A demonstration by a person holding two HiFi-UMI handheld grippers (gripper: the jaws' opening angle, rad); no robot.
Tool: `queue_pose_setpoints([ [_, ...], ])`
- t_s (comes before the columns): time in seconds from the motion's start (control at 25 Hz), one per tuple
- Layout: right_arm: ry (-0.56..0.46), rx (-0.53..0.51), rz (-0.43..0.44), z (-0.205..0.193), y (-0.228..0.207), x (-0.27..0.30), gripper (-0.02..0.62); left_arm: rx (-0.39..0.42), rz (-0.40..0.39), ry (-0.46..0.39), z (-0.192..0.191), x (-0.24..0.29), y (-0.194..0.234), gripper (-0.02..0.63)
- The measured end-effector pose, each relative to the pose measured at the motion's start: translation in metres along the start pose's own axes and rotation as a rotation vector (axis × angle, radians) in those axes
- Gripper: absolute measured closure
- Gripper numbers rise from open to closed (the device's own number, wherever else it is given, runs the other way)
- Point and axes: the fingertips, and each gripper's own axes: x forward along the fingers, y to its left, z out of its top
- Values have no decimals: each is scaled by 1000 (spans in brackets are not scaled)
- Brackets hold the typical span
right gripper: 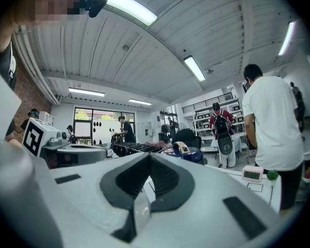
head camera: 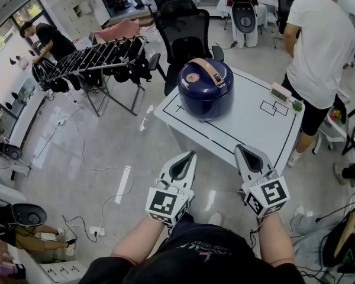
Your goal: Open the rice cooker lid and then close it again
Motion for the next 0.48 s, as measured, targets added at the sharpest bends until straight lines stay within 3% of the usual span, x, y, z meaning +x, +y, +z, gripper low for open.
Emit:
queue_pose_setpoints([
  [0.48, -7, 22, 2, 1, 2, 2, 595, -13, 0, 8, 0, -1, 2, 603],
])
